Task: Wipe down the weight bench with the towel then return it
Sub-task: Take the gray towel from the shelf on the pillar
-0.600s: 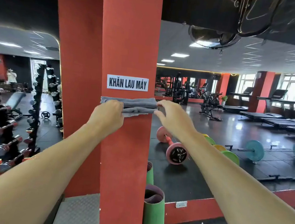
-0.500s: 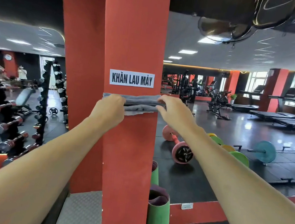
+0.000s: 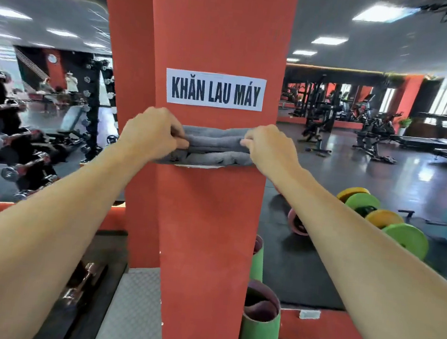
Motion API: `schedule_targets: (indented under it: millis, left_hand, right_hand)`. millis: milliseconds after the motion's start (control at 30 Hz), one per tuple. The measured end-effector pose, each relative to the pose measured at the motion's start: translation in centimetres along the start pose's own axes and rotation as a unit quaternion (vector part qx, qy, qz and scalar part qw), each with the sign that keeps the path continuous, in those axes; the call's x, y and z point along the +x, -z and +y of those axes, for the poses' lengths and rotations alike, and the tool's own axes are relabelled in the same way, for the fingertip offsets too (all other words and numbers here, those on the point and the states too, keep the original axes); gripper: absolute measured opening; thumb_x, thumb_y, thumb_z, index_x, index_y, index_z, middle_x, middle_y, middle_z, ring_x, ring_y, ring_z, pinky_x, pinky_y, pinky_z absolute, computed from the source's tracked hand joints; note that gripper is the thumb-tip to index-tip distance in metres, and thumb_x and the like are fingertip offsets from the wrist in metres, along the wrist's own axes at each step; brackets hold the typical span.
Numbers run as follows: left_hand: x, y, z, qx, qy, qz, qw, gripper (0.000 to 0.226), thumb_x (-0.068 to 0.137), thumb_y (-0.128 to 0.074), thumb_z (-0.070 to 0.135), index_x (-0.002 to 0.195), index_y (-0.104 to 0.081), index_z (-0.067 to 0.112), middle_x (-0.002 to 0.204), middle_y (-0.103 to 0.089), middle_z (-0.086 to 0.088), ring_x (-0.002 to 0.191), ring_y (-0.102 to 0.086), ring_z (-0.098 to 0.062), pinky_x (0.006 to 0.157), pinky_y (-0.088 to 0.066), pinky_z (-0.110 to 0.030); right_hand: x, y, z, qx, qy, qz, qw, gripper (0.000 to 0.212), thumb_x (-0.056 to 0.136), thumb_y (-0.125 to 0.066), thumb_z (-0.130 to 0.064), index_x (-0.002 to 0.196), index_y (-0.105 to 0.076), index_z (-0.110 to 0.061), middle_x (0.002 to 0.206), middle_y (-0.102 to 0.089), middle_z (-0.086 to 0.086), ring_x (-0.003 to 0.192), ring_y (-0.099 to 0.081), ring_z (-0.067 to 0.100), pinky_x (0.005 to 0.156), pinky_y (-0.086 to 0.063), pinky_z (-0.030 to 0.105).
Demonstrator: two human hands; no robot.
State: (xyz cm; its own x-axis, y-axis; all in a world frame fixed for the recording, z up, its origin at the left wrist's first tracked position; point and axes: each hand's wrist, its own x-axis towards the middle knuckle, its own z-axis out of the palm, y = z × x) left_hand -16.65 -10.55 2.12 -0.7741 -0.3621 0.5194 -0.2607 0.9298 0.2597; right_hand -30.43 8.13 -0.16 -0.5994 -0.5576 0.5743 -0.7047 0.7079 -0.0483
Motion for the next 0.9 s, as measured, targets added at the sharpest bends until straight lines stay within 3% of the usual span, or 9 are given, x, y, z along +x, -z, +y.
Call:
schedule_targets:
  millis: [67,167,300,400,533,633,700,800,900]
  left_hand:
    - [0.5,0.1,-0.1,-0.019,0.010,0.003,1.000,0.008,0.086,-0.080,0.029,0.091,-0.081,0.023,0.092,-0.072,-0.006,0.097,-0.068,-0.034,0.089,-0.056,-0.046]
    - [1.0,-0.1,0.3,-0.051,-0.003,0.097,0.994,0.012,0.095,-0.068,0.025,0.096,-0.077,0.018,0.095,-0.071,-0.012,0.097,-0.065,-0.039,0.084,-0.054,-0.045]
    - [0.7,0.6,1.6,-0.115,-0.128,0.202,0.964,0.017,0.103,-0.050,0.019,0.103,-0.064,0.010,0.082,-0.065,-0.018,0.079,-0.055,-0.040,0.067,-0.041,-0.042]
    - [-0.3,2.1,3.3,-0.176,-0.210,0.203,0.940,0.018,0.103,-0.047,0.017,0.103,-0.062,0.006,0.072,-0.056,-0.009,0.070,-0.046,-0.033,0.063,-0.030,-0.038]
    - [-0.8,1.9,6.2,-0.248,-0.260,0.029,0.933,0.020,0.104,-0.053,0.014,0.093,-0.064,0.003,0.076,-0.058,-0.011,0.071,-0.049,-0.025,0.062,-0.034,-0.032]
    - [-3.0,0.0,9.6,-0.286,-0.298,-0.083,0.907,0.035,0.103,-0.057,0.027,0.083,-0.064,-0.001,0.072,-0.054,-0.014,0.068,-0.044,-0.019,0.055,-0.030,-0.029]
    - [-5.9,-1.4,12.4,-0.329,-0.317,-0.148,0.877,0.056,0.097,-0.059,0.051,0.078,-0.065,-0.002,0.065,-0.050,-0.007,0.063,-0.042,-0.015,0.053,-0.026,-0.030]
    - [-11.1,-2.9,16.9,-0.331,-0.347,-0.290,0.828,0.068,0.067,-0.062,0.081,0.069,-0.073,0.014,0.050,-0.051,0.014,0.046,-0.044,-0.003,0.053,-0.032,-0.025]
    - [-16.5,-4.7,21.4,-0.290,-0.403,-0.431,0.753,0.087,0.055,-0.083,0.076,0.091,-0.073,-0.003,0.070,-0.062,-0.015,0.065,-0.060,-0.016,0.067,-0.043,-0.033]
  right_hand:
    - [0.2,0.0,-0.3,-0.005,-0.003,0.031,1.000,0.025,0.108,-0.046,-0.024,0.104,-0.066,-0.008,0.092,-0.058,0.011,0.087,-0.062,0.033,0.065,-0.034,0.035]
    - [-0.3,1.2,-0.7,-0.011,0.001,0.114,0.993,0.025,0.110,-0.042,-0.027,0.095,-0.054,-0.011,0.077,-0.051,0.008,0.071,-0.054,0.031,0.055,-0.026,0.036]
    - [-2.2,4.9,-0.5,0.001,-0.005,0.194,0.981,0.031,0.109,-0.045,-0.031,0.097,-0.062,-0.008,0.065,-0.052,0.007,0.061,-0.051,0.030,0.053,-0.034,0.034]
    - [-5.2,8.7,0.3,0.027,-0.036,0.180,0.983,0.032,0.108,-0.047,-0.030,0.095,-0.064,-0.006,0.065,-0.056,0.008,0.062,-0.052,0.029,0.058,-0.040,0.035]
    - [-11.7,13.0,1.4,0.108,-0.092,0.129,0.981,0.032,0.105,-0.055,-0.028,0.094,-0.070,-0.002,0.085,-0.072,0.017,0.069,-0.058,0.024,0.064,-0.042,0.028]
    - [-18.8,15.4,2.0,0.172,-0.174,0.090,0.966,0.030,0.097,-0.067,-0.038,0.088,-0.069,-0.009,0.063,-0.067,-0.020,0.050,-0.053,-0.007,0.051,-0.036,0.008]
    - [-23.7,16.7,2.6,0.178,-0.242,0.049,0.953,0.033,0.087,-0.076,-0.047,0.084,-0.073,-0.015,0.069,-0.066,-0.026,0.058,-0.056,-0.024,0.058,-0.035,0.000]
    - [-32.3,19.0,3.6,0.181,-0.325,-0.033,0.928,0.027,0.075,-0.087,-0.044,0.087,-0.078,-0.023,0.078,-0.071,-0.023,0.068,-0.063,-0.017,0.067,-0.046,0.010]
    - [-42.3,21.3,4.0,0.201,-0.392,-0.083,0.894,0.017,0.075,-0.090,-0.033,0.085,-0.079,-0.023,0.072,-0.076,-0.018,0.063,-0.069,-0.005,0.056,-0.049,0.010]
